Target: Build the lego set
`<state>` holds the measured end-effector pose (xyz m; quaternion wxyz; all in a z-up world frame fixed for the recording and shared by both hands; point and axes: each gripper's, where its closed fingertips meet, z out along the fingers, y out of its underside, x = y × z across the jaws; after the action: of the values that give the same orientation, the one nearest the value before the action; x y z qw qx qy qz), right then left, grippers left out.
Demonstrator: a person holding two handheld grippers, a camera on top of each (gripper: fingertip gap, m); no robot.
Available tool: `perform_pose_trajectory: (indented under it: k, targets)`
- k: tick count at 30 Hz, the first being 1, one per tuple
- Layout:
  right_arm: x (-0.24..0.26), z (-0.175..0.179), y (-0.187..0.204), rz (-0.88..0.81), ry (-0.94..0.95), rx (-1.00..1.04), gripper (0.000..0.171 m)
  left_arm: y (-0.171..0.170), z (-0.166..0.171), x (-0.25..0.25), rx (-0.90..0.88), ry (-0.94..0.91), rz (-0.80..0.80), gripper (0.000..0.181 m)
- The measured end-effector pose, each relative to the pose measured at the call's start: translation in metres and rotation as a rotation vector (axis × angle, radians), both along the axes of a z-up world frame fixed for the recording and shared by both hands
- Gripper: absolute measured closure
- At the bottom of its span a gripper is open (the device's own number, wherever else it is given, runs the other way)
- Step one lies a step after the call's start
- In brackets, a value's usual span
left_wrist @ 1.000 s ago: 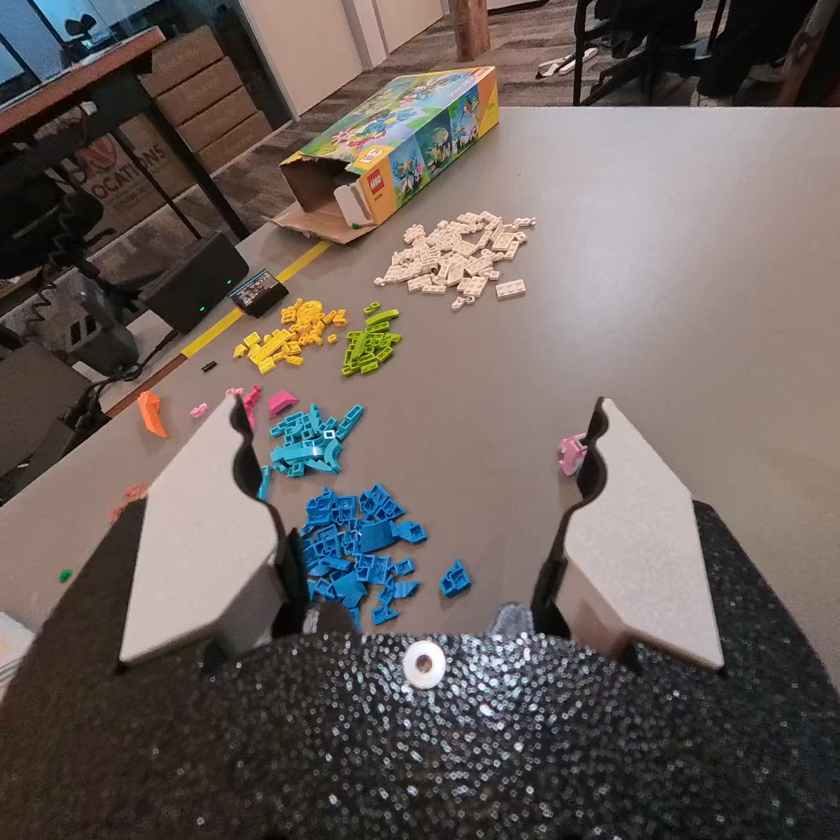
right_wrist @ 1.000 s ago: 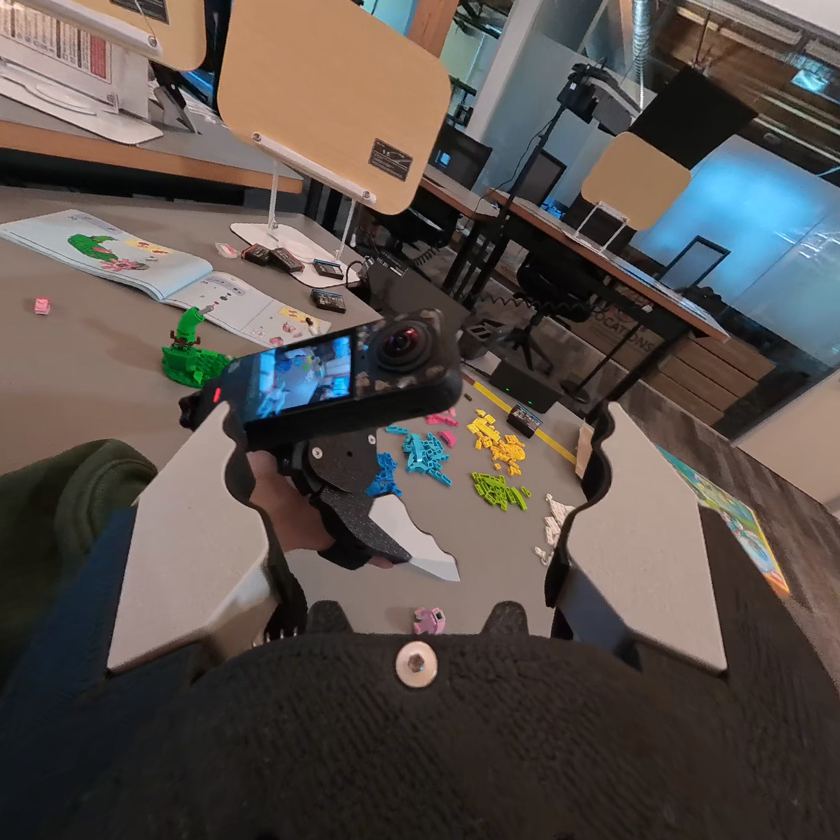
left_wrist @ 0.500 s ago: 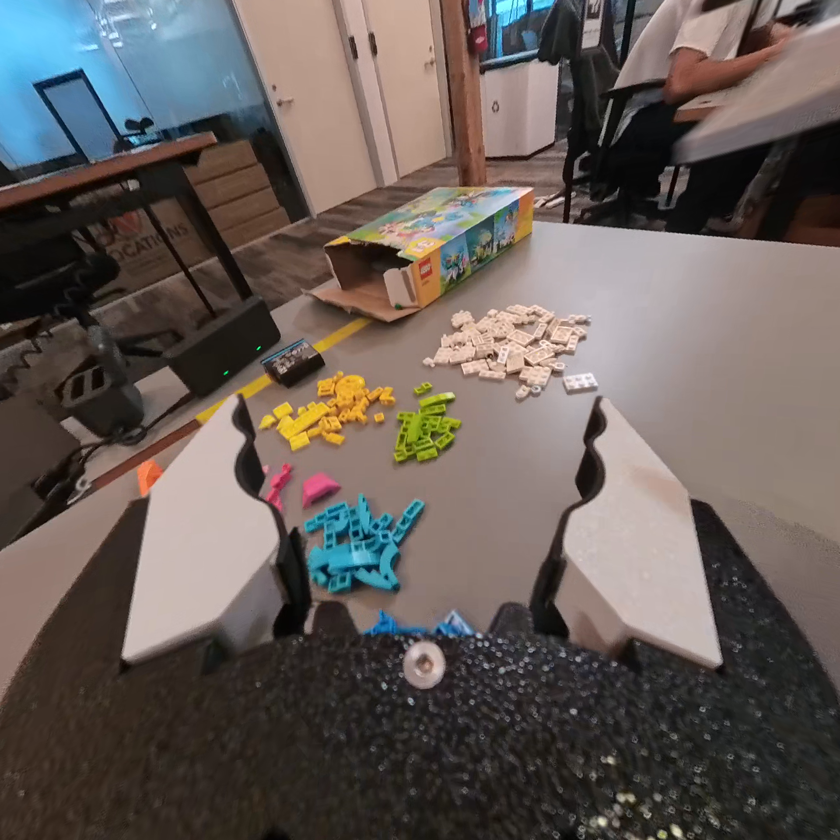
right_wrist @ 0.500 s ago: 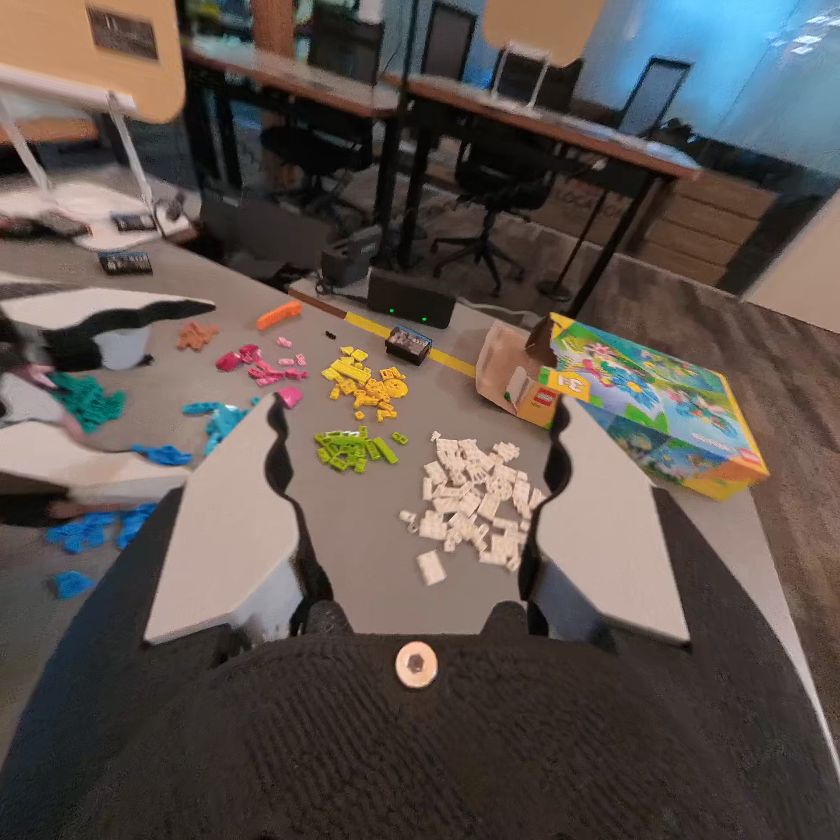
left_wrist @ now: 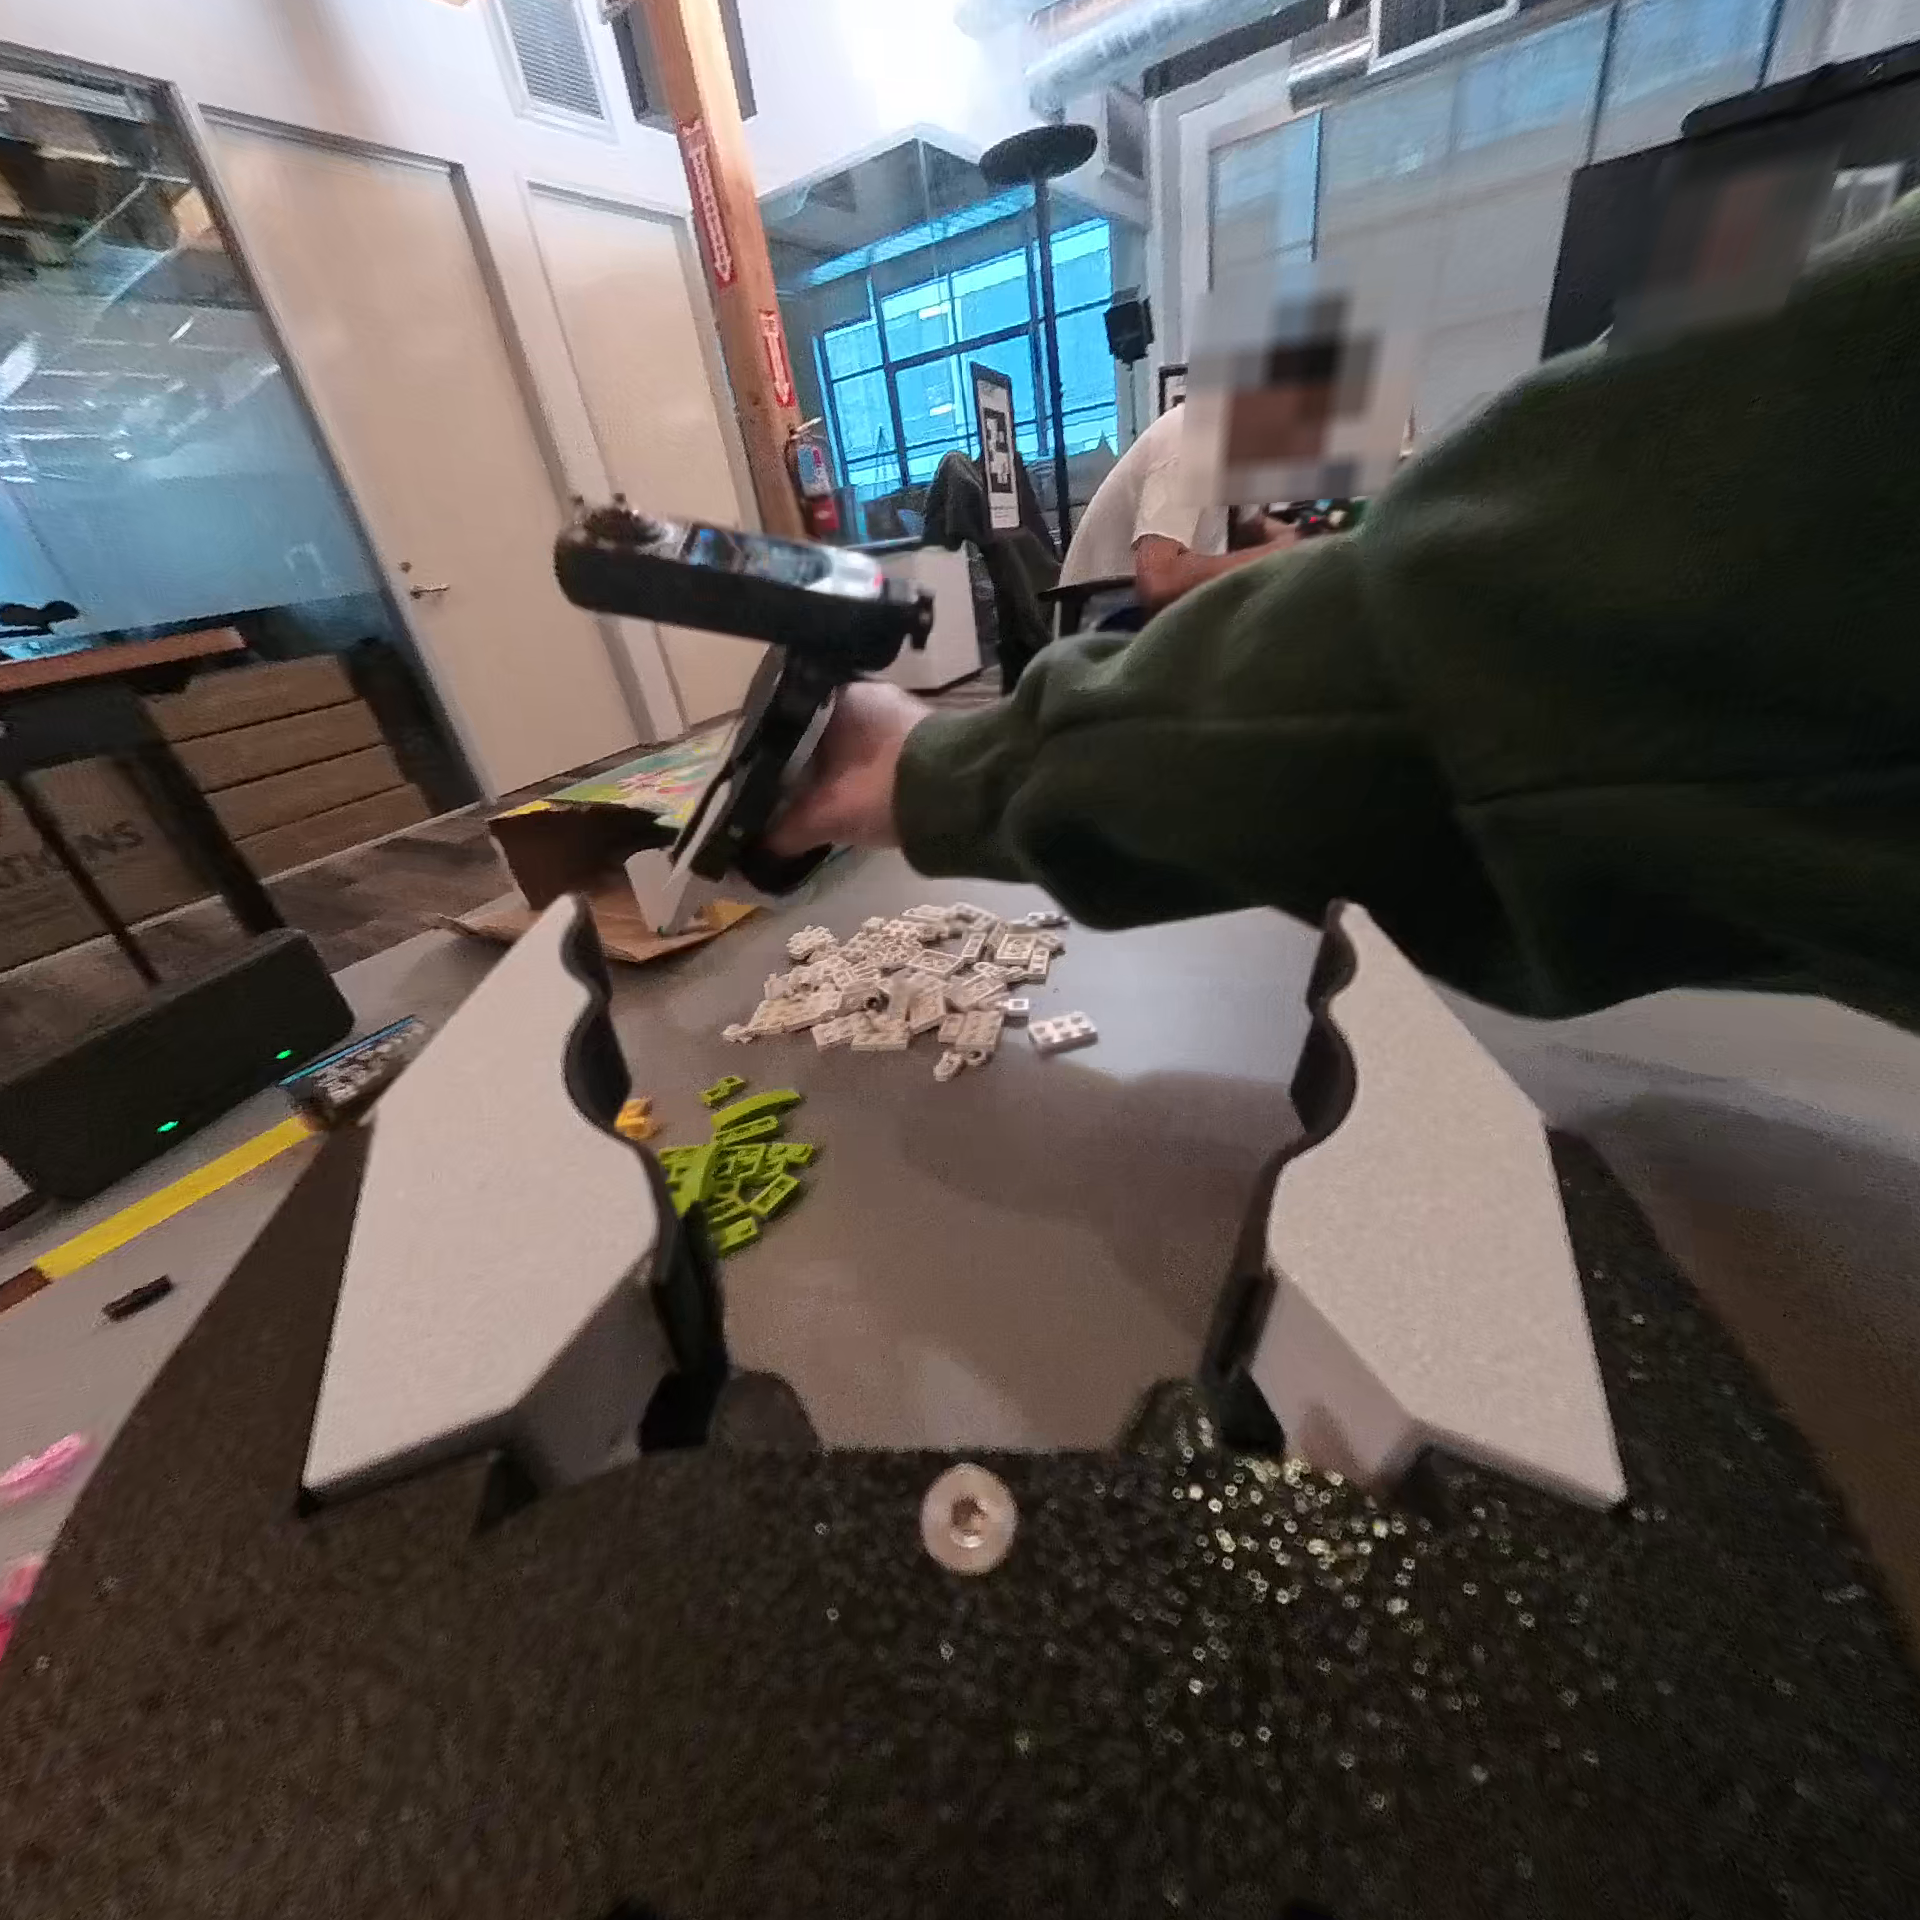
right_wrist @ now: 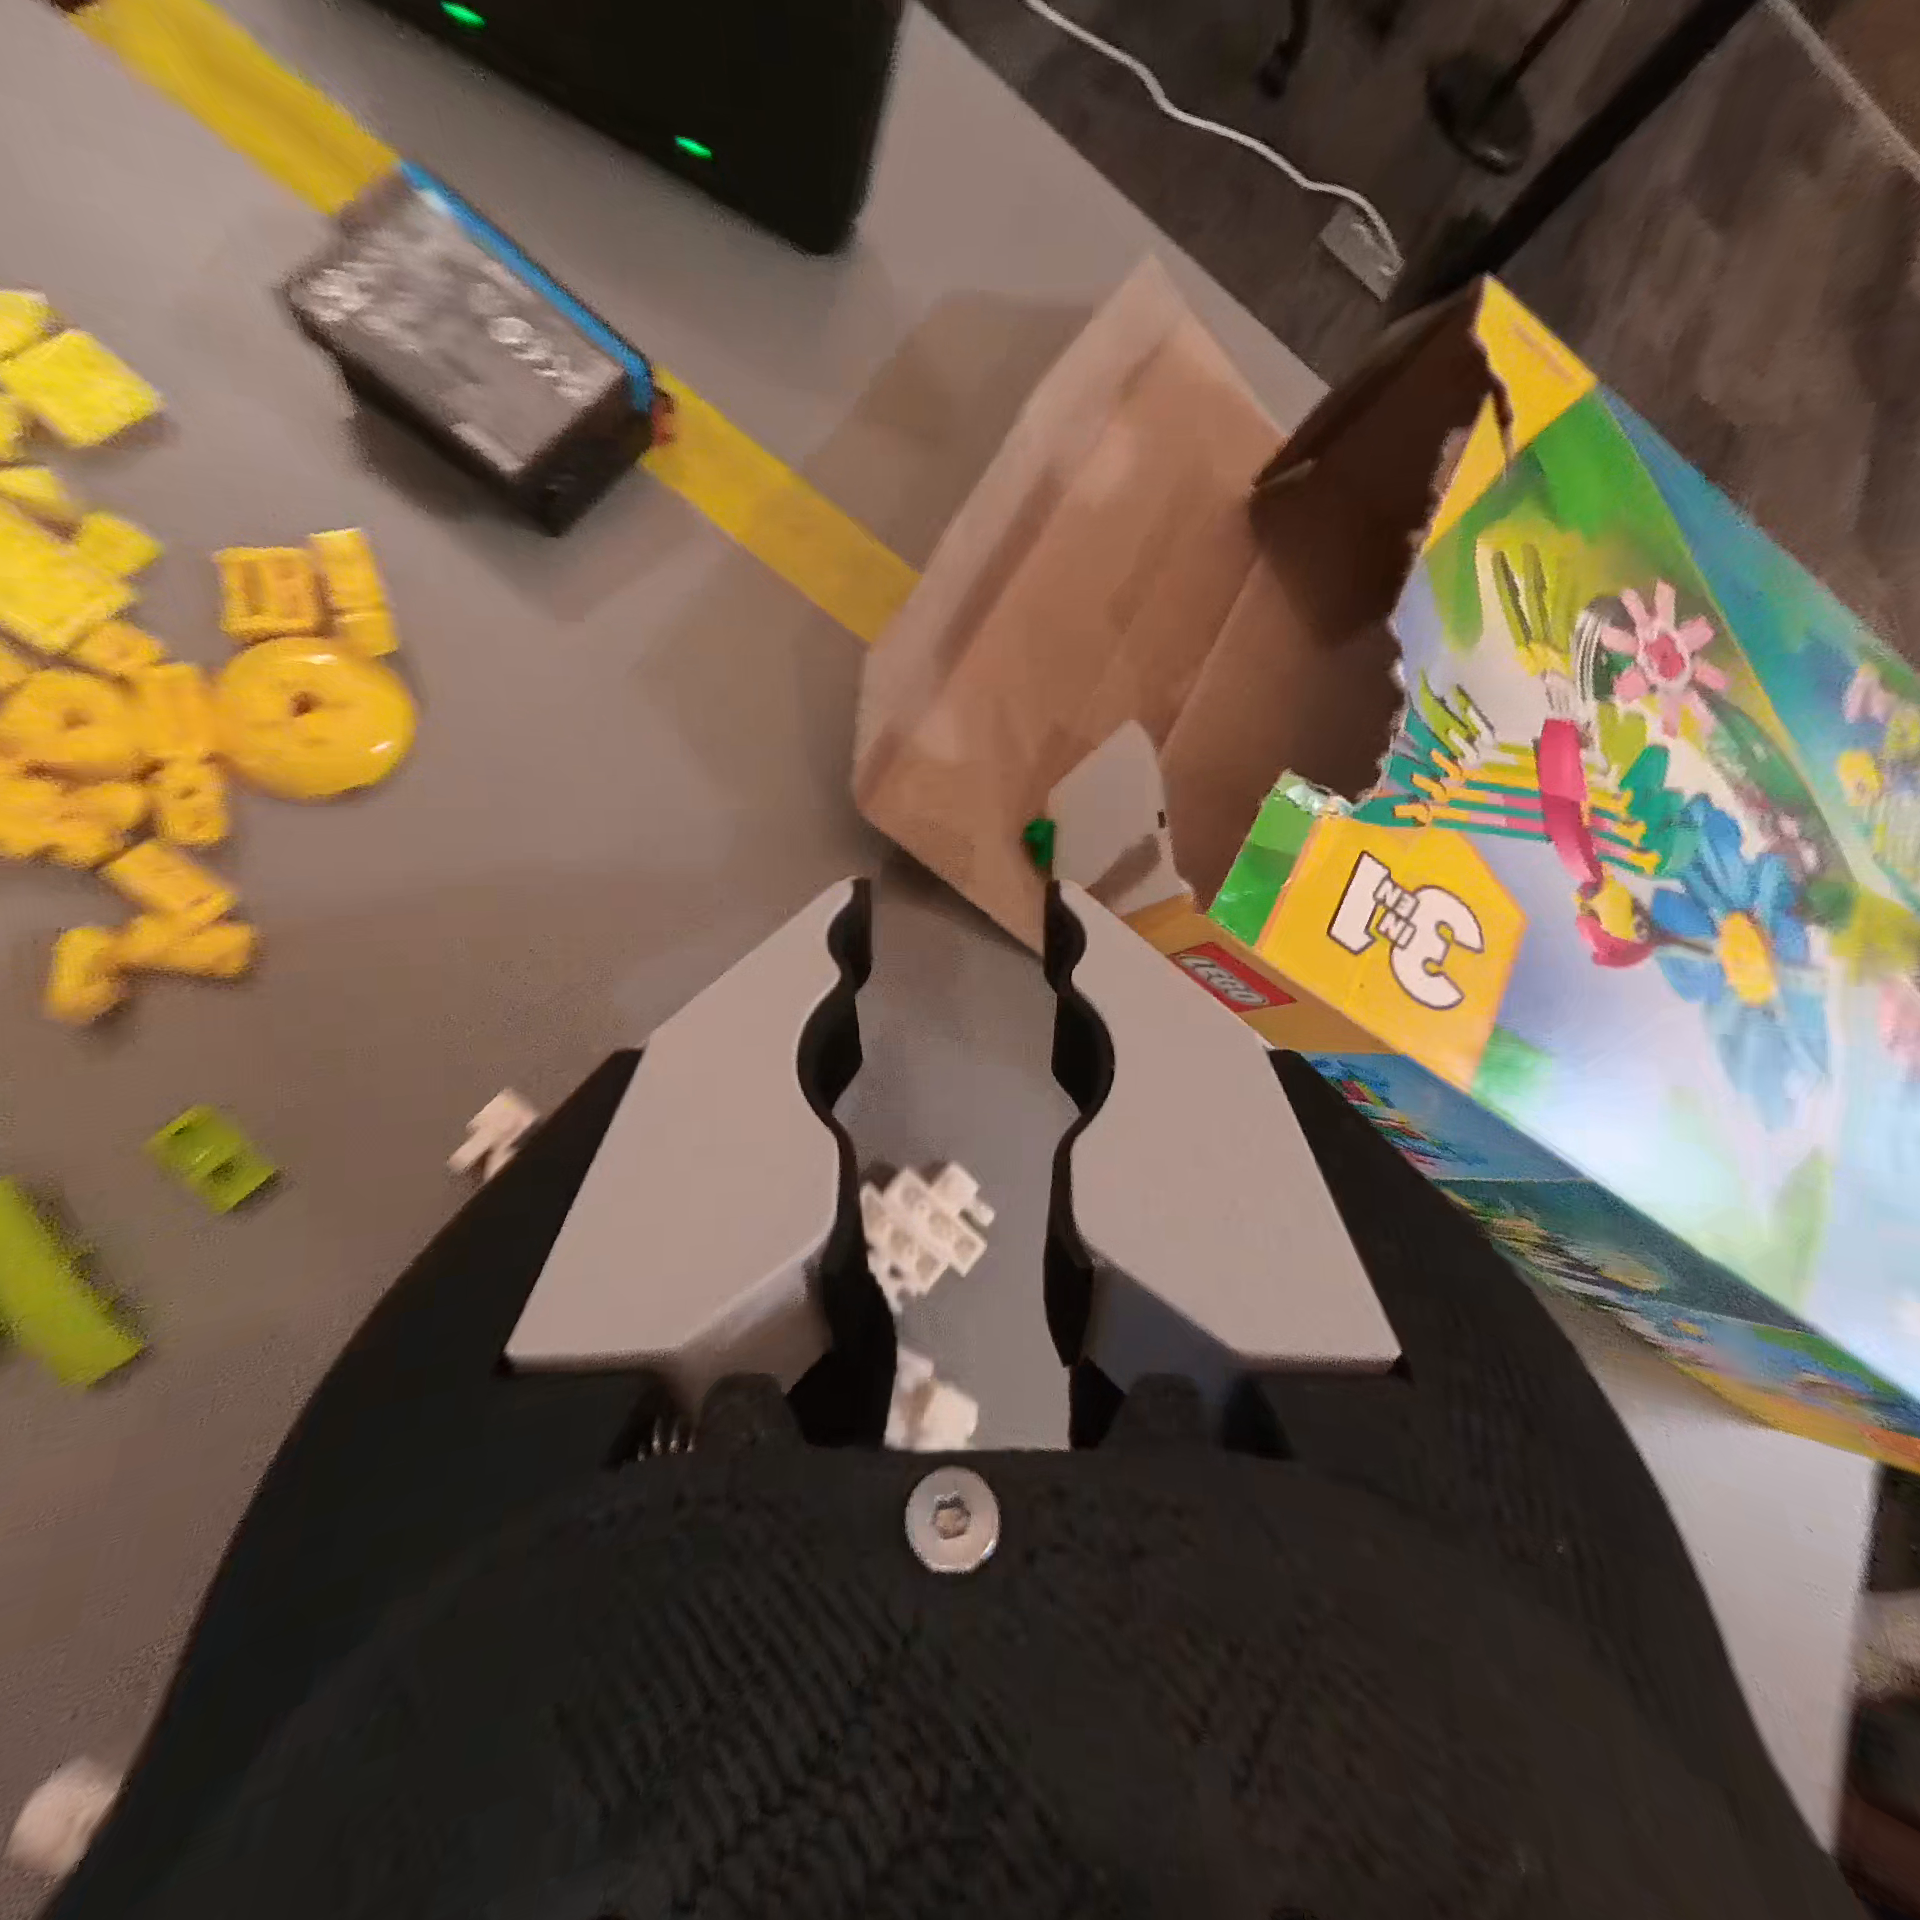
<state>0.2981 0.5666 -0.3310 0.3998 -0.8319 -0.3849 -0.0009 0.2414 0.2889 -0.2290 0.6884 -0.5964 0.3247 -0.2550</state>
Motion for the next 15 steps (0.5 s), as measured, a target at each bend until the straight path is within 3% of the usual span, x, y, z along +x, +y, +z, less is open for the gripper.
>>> perform_pose_trajectory:
  k: [11,15]
  targets:
    - [0.007,-0.015,0.029,-0.218,0.13,0.107,0.142,-0.001,-0.005,0.001,-0.077,-0.05,-0.067,0.053]
    - [0.005,-0.018,0.028,-0.241,0.159,0.059,0.14,0.0,-0.006,0.001,-0.089,-0.056,-0.068,0.054]
